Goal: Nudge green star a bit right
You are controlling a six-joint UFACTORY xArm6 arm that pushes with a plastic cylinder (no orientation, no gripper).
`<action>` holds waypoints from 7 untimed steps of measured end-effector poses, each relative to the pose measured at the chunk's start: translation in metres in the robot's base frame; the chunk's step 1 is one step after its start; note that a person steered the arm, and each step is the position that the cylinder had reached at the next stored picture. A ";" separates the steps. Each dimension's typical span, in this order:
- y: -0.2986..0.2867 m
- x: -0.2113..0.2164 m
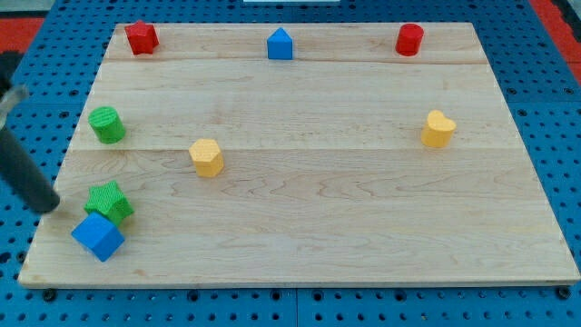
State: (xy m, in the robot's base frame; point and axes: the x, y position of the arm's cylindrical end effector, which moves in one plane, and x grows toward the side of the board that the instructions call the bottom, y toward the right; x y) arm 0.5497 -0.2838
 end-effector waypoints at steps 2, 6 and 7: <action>0.043 0.038; 0.028 0.038; 0.025 0.038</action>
State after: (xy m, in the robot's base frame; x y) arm 0.5877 -0.2588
